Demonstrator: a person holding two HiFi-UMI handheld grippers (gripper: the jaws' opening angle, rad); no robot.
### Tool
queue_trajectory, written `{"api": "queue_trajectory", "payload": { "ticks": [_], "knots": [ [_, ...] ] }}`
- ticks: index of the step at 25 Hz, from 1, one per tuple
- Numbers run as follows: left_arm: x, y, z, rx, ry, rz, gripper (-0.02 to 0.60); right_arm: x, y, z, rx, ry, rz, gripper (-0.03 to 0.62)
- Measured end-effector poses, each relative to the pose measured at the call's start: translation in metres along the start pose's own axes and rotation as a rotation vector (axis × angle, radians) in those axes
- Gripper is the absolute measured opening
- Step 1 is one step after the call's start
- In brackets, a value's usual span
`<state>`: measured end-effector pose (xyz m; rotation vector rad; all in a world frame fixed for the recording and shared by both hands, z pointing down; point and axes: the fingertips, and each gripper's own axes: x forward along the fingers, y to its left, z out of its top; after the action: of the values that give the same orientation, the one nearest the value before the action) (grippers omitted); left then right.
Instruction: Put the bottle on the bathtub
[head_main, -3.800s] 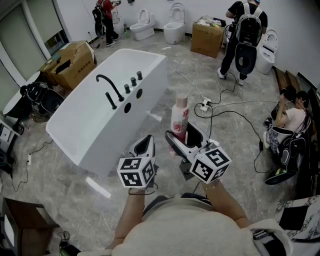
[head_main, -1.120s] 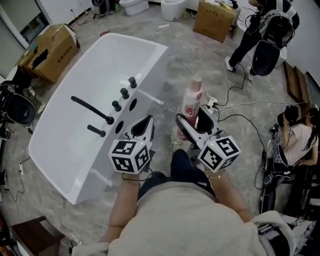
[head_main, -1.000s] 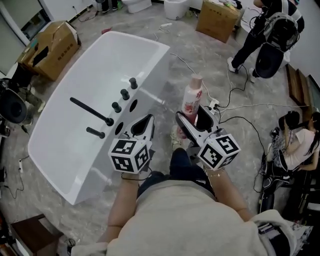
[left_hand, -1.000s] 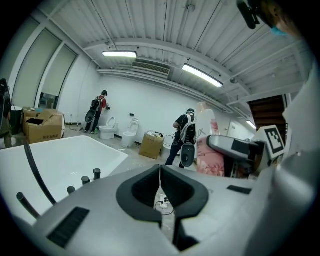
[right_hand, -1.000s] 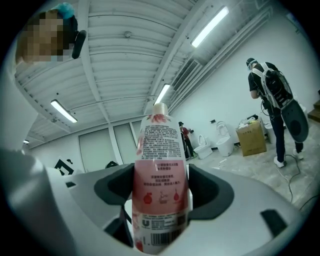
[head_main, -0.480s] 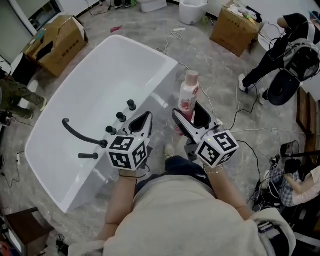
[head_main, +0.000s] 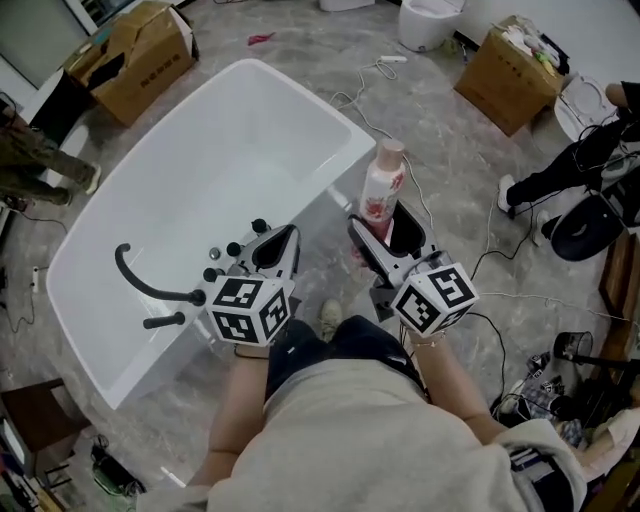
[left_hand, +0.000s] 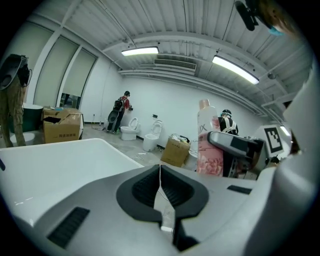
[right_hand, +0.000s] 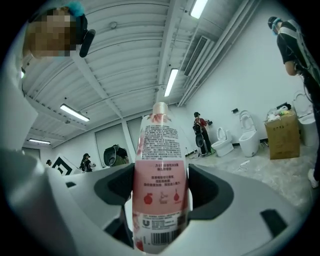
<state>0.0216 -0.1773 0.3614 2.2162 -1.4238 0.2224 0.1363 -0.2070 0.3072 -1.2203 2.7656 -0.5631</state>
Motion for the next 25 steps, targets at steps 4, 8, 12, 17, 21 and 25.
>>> {"api": "queue_trajectory", "payload": {
  "ticks": [4, 8, 12, 17, 21, 25],
  "knots": [
    [0.014, 0.020, -0.008, -0.036, 0.041, 0.023, 0.009, 0.023, -0.011, -0.013, 0.021, 0.037, 0.004, 0.328],
    [0.026, 0.039, -0.015, -0.067, 0.064, 0.029, 0.009, 0.044, -0.015, -0.031, 0.026, 0.089, 0.004, 0.328],
    [0.032, 0.055, -0.026, -0.100, 0.076, 0.020, 0.009, 0.064, -0.015, -0.050, 0.017, 0.125, 0.001, 0.327],
    [0.029, 0.085, -0.052, -0.156, 0.117, 0.039, 0.009, 0.085, -0.008, -0.071, 0.013, 0.152, 0.009, 0.327],
    [0.031, 0.106, -0.074, -0.164, 0.153, 0.051, 0.009, 0.100, -0.008, -0.097, 0.005, 0.191, 0.009, 0.327],
    [0.032, 0.123, -0.095, -0.206, 0.173, 0.056, 0.009, 0.110, -0.011, -0.127, 0.019, 0.230, 0.018, 0.325]
  ]
}}
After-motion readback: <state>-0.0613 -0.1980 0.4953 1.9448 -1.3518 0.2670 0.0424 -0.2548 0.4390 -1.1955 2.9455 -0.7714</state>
